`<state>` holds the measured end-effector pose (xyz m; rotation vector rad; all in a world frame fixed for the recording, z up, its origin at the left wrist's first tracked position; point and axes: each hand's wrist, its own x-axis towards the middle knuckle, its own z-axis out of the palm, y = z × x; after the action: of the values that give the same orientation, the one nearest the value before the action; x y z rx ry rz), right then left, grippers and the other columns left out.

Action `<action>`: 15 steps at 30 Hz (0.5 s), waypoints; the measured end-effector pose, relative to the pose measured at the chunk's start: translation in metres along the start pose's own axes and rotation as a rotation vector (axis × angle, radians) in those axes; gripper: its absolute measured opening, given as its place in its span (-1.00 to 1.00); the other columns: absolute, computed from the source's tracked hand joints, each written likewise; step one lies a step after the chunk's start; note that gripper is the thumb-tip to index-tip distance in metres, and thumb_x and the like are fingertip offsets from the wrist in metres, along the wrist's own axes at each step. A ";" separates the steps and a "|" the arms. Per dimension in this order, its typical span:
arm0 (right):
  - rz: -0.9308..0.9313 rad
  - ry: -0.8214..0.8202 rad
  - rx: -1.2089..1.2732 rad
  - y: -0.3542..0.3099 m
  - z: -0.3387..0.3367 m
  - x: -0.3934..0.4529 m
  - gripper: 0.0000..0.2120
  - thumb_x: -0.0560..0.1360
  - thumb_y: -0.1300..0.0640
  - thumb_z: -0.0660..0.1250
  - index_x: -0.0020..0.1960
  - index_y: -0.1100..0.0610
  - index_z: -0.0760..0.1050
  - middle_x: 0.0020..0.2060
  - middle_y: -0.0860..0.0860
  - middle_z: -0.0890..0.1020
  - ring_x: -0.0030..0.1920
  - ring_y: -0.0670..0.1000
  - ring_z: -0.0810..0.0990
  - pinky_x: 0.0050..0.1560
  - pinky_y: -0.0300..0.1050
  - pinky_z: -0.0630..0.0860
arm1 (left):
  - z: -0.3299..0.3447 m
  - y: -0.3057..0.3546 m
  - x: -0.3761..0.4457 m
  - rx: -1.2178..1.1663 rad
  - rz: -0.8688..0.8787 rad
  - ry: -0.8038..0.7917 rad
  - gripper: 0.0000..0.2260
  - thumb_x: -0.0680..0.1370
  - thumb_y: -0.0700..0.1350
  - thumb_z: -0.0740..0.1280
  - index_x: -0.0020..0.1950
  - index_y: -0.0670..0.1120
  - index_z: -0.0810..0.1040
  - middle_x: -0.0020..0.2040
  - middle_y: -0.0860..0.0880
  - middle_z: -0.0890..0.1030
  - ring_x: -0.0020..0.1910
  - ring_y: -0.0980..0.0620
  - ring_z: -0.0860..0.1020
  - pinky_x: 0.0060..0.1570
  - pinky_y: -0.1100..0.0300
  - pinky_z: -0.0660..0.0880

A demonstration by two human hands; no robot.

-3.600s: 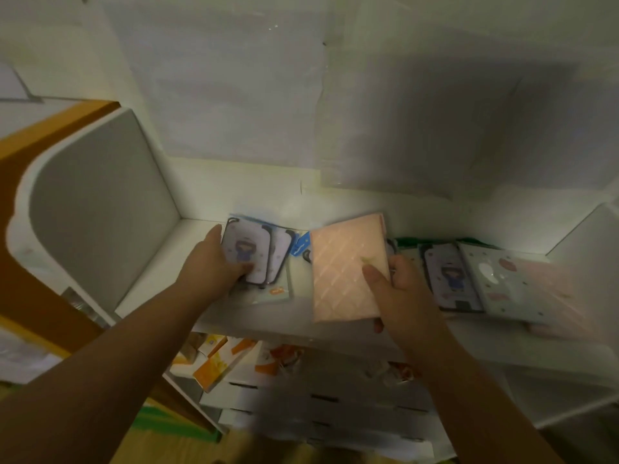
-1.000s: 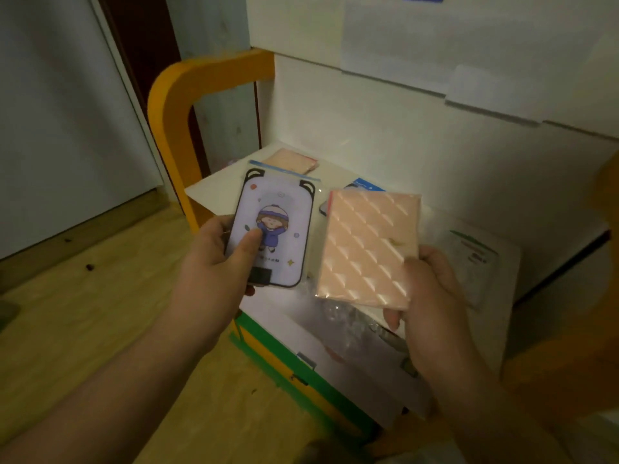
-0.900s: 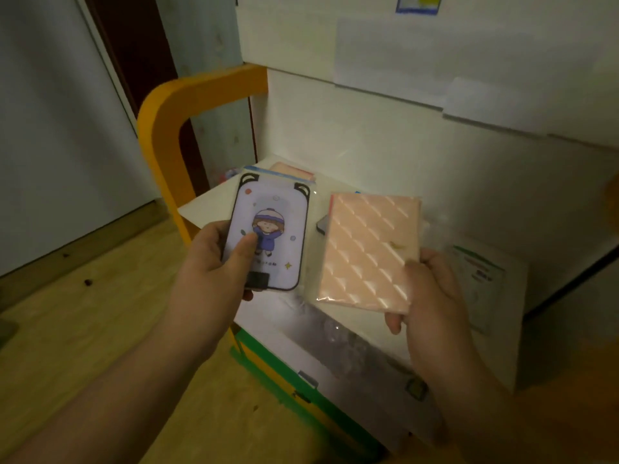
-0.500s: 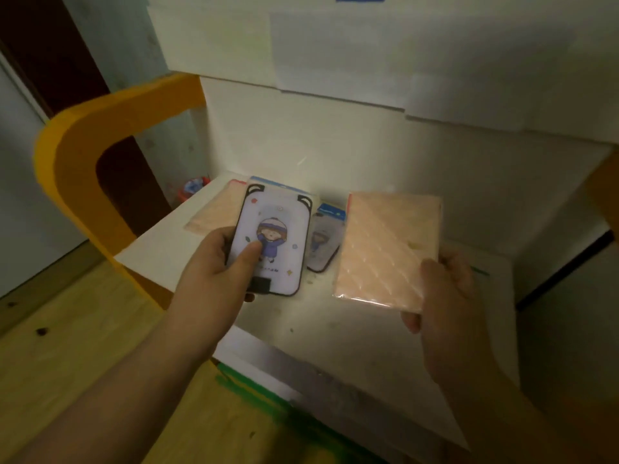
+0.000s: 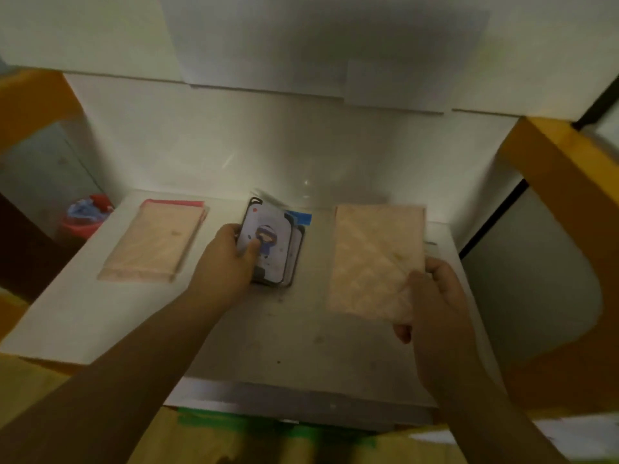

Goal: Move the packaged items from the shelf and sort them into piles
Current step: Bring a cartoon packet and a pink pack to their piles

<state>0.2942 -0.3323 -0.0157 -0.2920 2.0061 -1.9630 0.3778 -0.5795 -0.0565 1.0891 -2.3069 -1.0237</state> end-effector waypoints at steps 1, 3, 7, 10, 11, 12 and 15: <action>0.005 0.017 -0.004 0.001 0.003 -0.004 -0.84 0.66 0.17 0.12 0.11 0.15 0.47 -0.25 0.08 0.53 -0.49 -0.11 0.42 -0.57 -0.24 0.33 | 0.002 -0.004 0.005 0.005 0.009 -0.032 -0.62 0.61 0.06 0.24 0.33 -0.13 0.43 0.08 -0.03 0.56 0.01 -0.03 0.55 -0.06 0.09 0.48; 0.009 0.049 -0.013 0.003 0.009 -0.011 -0.85 0.65 0.18 0.13 0.08 0.15 0.46 -0.24 0.07 0.53 -0.47 -0.12 0.44 -0.56 -0.24 0.35 | 0.006 -0.011 0.010 0.012 0.009 -0.072 -0.64 0.61 0.07 0.24 0.30 -0.14 0.43 0.04 -0.03 0.54 -0.02 -0.02 0.54 -0.09 0.11 0.44; 0.018 0.111 -0.043 0.007 0.019 -0.025 -0.87 0.65 0.17 0.15 0.05 0.15 0.47 -0.24 0.10 0.52 -0.46 -0.10 0.45 -0.55 -0.22 0.37 | 0.007 -0.020 0.013 0.092 0.023 -0.114 -0.66 0.59 0.12 0.22 0.23 -0.09 0.44 0.05 -0.04 0.56 -0.05 -0.01 0.56 -0.07 0.03 0.57; 0.015 0.158 -0.034 0.008 0.027 -0.034 -0.86 0.64 0.16 0.16 0.05 0.09 0.49 -0.25 0.09 0.54 -0.43 -0.05 0.46 -0.55 -0.20 0.37 | 0.006 -0.022 0.017 0.156 0.007 -0.153 -0.66 0.51 0.14 0.26 0.13 -0.07 0.49 0.04 -0.08 0.51 -0.06 -0.05 0.54 -0.02 -0.05 0.59; 0.016 0.173 -0.028 0.009 0.031 -0.037 -0.86 0.64 0.15 0.16 0.05 0.06 0.50 -0.26 0.07 0.55 -0.43 -0.04 0.46 -0.55 -0.20 0.38 | 0.003 -0.019 0.016 0.172 0.003 -0.174 -0.67 0.51 0.12 0.29 0.13 -0.09 0.49 0.04 -0.08 0.47 -0.04 -0.05 0.51 0.03 -0.01 0.55; 0.020 0.187 -0.019 0.009 0.035 -0.039 -0.84 0.64 0.15 0.16 0.05 0.03 0.52 -0.29 0.04 0.56 -0.43 -0.06 0.47 -0.55 -0.20 0.38 | 0.000 -0.018 0.015 0.195 0.007 -0.209 -0.67 0.52 0.10 0.32 0.15 -0.10 0.49 0.04 -0.07 0.43 -0.01 -0.05 0.46 0.06 0.05 0.49; 0.031 0.207 0.024 0.010 0.048 -0.046 -0.84 0.64 0.17 0.16 0.04 0.03 0.52 -0.35 -0.02 0.57 -0.47 -0.09 0.47 -0.56 -0.20 0.37 | -0.009 -0.021 0.015 0.259 0.040 -0.330 -0.65 0.52 0.08 0.34 0.23 -0.07 0.49 0.11 -0.12 0.39 0.10 -0.11 0.43 0.16 0.05 0.40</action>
<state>0.3550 -0.3599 -0.0223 -0.0526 2.0946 -2.0707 0.3844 -0.6042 -0.0656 1.0251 -2.7766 -0.9698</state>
